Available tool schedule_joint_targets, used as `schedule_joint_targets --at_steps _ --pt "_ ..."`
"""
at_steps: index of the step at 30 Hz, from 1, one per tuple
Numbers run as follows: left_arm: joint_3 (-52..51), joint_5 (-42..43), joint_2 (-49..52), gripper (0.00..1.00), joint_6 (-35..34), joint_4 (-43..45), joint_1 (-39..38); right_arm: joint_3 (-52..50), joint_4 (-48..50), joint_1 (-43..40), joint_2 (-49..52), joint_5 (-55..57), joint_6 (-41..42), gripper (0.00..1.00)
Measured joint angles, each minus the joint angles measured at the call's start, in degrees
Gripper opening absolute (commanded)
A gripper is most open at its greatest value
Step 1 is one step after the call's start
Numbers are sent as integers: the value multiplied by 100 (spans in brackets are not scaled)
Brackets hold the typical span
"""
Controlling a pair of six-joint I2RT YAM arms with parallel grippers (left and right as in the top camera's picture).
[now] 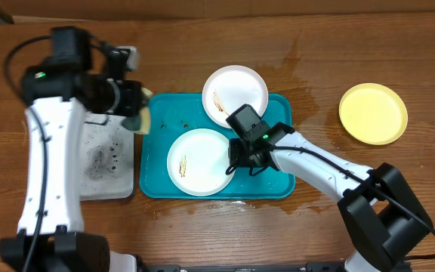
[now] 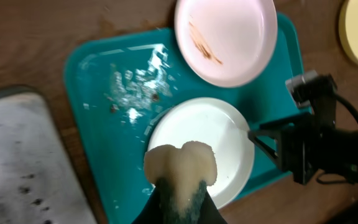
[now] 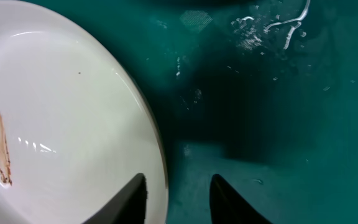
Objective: Clean dirty plates on tray and stack at the side
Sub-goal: 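Dip the sponge in the black tray and bring it to the white plate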
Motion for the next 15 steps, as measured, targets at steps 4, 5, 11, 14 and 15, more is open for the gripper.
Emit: schedule_joint_targets --at_steps 4,5,11,14,15 --pt "-245 7 356 4 0 42 -479 -94 155 0 0 -46 245 22" --pt "-317 15 426 4 0 92 -564 -94 164 0 0 -44 304 21" --pt "-1034 20 638 4 0 627 -909 -94 192 0 0 -48 673 22" --pt "-1397 22 649 4 0 970 -984 -101 201 0 0 -70 826 21" --pt "-1502 22 649 4 0 1099 -994 -122 234 0 0 -70 872 21"
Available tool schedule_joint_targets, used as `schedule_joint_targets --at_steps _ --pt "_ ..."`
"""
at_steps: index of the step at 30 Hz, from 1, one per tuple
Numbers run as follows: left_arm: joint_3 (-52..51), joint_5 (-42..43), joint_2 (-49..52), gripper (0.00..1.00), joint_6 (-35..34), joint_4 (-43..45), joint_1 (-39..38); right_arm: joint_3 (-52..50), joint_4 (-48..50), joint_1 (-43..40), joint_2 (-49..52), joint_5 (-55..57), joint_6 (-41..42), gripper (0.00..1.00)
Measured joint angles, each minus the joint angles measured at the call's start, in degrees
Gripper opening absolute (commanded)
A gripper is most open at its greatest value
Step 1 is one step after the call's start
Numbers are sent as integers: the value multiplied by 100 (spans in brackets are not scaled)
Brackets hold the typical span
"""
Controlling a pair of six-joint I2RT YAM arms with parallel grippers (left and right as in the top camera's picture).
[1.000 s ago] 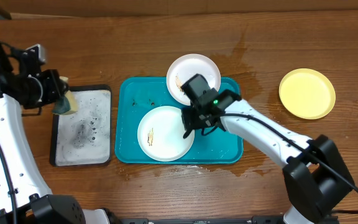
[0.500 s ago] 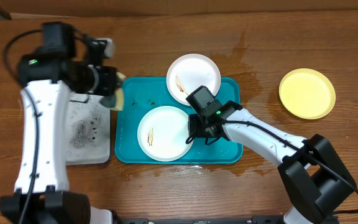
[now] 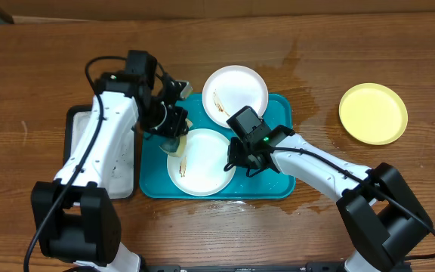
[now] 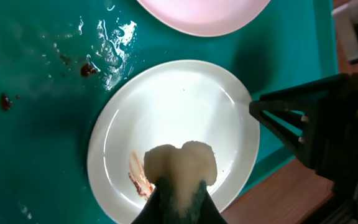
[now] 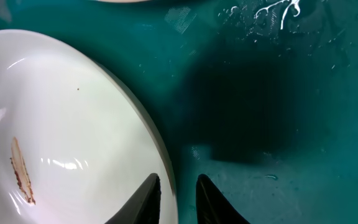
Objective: Clean dirty plates on tray and stack at the side
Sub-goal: 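Dip the sponge in the black tray and bring it to the white plate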
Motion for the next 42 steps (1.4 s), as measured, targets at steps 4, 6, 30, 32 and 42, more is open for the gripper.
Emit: schedule_joint_targets --at_steps 4,6,30,32,42 --pt "-439 7 0 4 2 498 -2 -229 262 0 0 -24 146 18" --pt "-686 24 0 4 2 837 -39 -380 413 0 0 -37 234 15" --pt "-1718 -745 0 4 109 2380 -1161 -463 579 4 0 -103 463 4" --pt "-1727 -765 0 4 133 2271 -1161 -463 573 4 0 -101 466 4" --pt "-1864 -807 0 4 304 2326 -1161 -463 577 4 0 -105 466 4"
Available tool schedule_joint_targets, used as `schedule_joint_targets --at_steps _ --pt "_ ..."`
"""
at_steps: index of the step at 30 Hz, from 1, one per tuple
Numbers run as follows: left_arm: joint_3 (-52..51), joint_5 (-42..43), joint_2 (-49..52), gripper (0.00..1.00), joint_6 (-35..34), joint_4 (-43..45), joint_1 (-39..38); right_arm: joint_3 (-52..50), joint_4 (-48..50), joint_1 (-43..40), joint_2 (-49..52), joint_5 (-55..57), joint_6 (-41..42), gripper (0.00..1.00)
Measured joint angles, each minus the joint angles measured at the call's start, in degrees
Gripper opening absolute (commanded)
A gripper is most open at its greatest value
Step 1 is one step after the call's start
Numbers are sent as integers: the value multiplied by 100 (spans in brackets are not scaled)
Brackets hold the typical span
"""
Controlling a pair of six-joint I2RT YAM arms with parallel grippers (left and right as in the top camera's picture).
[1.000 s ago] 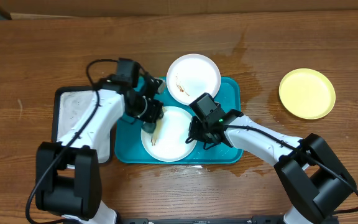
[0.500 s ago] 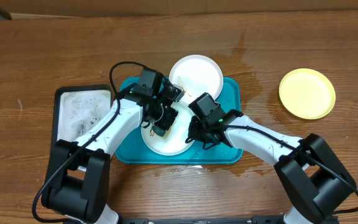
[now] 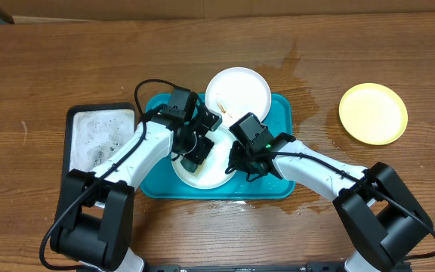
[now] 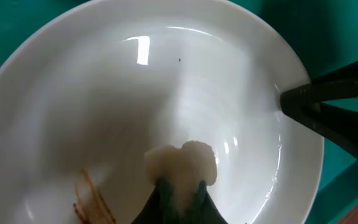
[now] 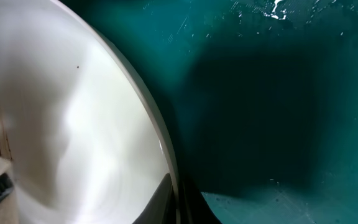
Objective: Clean dirty plates on tray and stack at the side
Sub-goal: 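Dip the sponge in the black tray and bring it to the white plate, then scrub the white plate with the sponge while the right gripper holds it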
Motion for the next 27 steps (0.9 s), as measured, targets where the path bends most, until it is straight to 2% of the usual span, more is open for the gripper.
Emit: schedule_joint_targets --at_steps 9,11,12,15,16,21,27 --pt "-605 -22 0 5 63 785 0 0 -2 0 0 2 -2 4" --pt "-647 -92 0 25 63 852 0 0 -2 0 0 2 0 4" --pt "-647 -149 0 32 81 855 -2 0 -2 2 0 4 0 4" --pt "-597 -260 -15 43 81 702 -2 0 -4 0 0 4 -2 4" --pt "-540 -310 -24 52 70 560 -2 0 -7 0 0 2 0 4" --pt "11 -431 -33 52 -9 -396 0 0 -2 0 0 2 -2 4" --pt "474 -448 -188 53 -11 -1003 0 0 -4 0 0 2 -4 4"
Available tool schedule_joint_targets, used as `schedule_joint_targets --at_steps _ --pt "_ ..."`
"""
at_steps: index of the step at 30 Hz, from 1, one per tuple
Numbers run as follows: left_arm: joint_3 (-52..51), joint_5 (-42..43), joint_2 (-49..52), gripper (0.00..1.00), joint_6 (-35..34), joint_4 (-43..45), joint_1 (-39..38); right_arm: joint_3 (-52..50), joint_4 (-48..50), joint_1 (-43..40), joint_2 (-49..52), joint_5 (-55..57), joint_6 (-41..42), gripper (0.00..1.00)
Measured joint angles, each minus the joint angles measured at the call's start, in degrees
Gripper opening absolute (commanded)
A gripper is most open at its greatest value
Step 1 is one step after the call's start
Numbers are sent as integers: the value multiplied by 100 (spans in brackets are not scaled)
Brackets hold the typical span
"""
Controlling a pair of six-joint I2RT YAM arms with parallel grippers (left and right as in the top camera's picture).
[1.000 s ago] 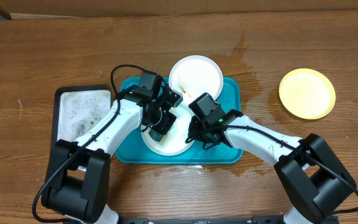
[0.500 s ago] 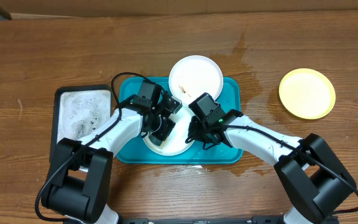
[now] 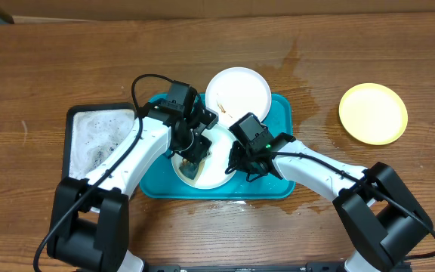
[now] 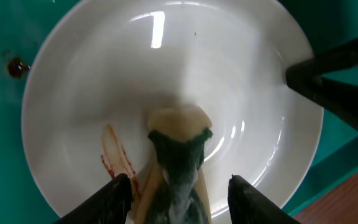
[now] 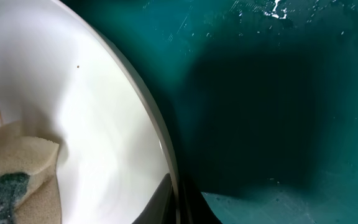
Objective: Clean dirty plates on tray and stack at the side
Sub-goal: 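Scrub the white plate with the sponge while the right gripper holds it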
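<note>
A white plate [image 3: 219, 151] with a reddish streak [image 4: 114, 155] lies at the front of the teal tray [image 3: 278, 181]. A tan sponge with a green scrub face [image 4: 179, 155] rests on this plate. My left gripper [image 4: 182, 199] stands open over it, its fingers wide of the sponge on both sides. My right gripper [image 5: 178, 199] is shut on the plate's right rim [image 5: 160, 137]. The sponge [image 5: 17, 174] shows at the lower left of the right wrist view. A second white plate [image 3: 238, 91] with an orange smear sits at the tray's far edge.
A yellow plate [image 3: 373, 113] lies on the wooden table at the right. A black tray with foam [image 3: 100, 143] stands left of the teal tray. Water is spilled on the wood behind the teal tray, and red crumbs [image 4: 17, 65] lie on it.
My left gripper has opened and let go of the sponge, which now lies on the white plate between the spread fingers. The right gripper keeps its hold on the rim.
First my left gripper held the sponge by the teal tray's left edge while the right gripper stood open around the front plate's rim. Then the sponge was over that plate and the right jaws were narrower. Later the sponge pressed on the plate with the right gripper shut on the rim. Now the sponge is released.
</note>
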Motion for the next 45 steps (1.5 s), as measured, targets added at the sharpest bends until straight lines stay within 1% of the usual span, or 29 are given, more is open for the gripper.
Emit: schedule_joint_targets --at_steps 2,7,10,13,16,17,20,21,22,25,26,27,28,29,30,32,33,34,42,43,45 --pt "-4 -2 -7 52 0 -179 0 0 0 0 0 0 2 4" --pt "-127 -4 -7 47 -39 -190 0 0 0 0 0 2 2 4" --pt "-317 -4 -7 38 -81 -157 0 0 -4 0 0 0 0 4" --pt "-498 -7 -7 37 -103 -63 0 0 0 0 0 0 2 4" --pt "-562 -28 -7 25 -111 -61 0 0 -2 2 0 -4 0 4" --pt "-568 -61 -7 23 -138 -76 0 0 2 0 0 -2 0 4" --pt "-573 -118 -7 22 -210 -103 0 0 -4 2 0 -9 -2 4" --pt "-573 -133 -7 22 -214 -118 0 0 -2 2 0 -15 0 4" --pt "-573 -140 -7 25 -216 -129 0 0 -4 2 0 -17 0 4" --pt "-610 -155 -7 46 -247 -127 0 0 -7 2 0 -24 -2 4" --pt "-634 -157 -7 59 -247 -129 -2 0 -2 0 0 -26 0 4" --pt "-654 -173 -7 64 -238 -127 -2 0 -2 0 0 -26 0 4" --pt "-673 -175 -7 65 -254 -138 -2 0 -2 0 0 -26 -2 4" --pt "-693 -186 -7 64 -264 -149 -2 0 -7 0 0 -24 -2 4" --pt "-710 -197 -7 57 -275 -155 -2 0 -4 2 0 -24 2 4" --pt "-721 -216 -7 32 -293 -170 -2 0 -4 0 0 -24 4 4" --pt "-721 -221 -7 25 -302 -195 -2 0 -4 2 0 -22 -2 4" --pt "-721 -225 -7 23 -295 -212 -2 0 -4 2 0 -24 2 4" --pt "-748 -243 -7 22 -365 -269 -2 0 -7 2 0 -24 -2 4" --pt "-769 -243 -7 20 -367 -240 -2 0 -4 2 0 -26 0 4" --pt "-828 -240 -7 11 -396 -166 -2 -2 -7 2 0 -26 0 4"
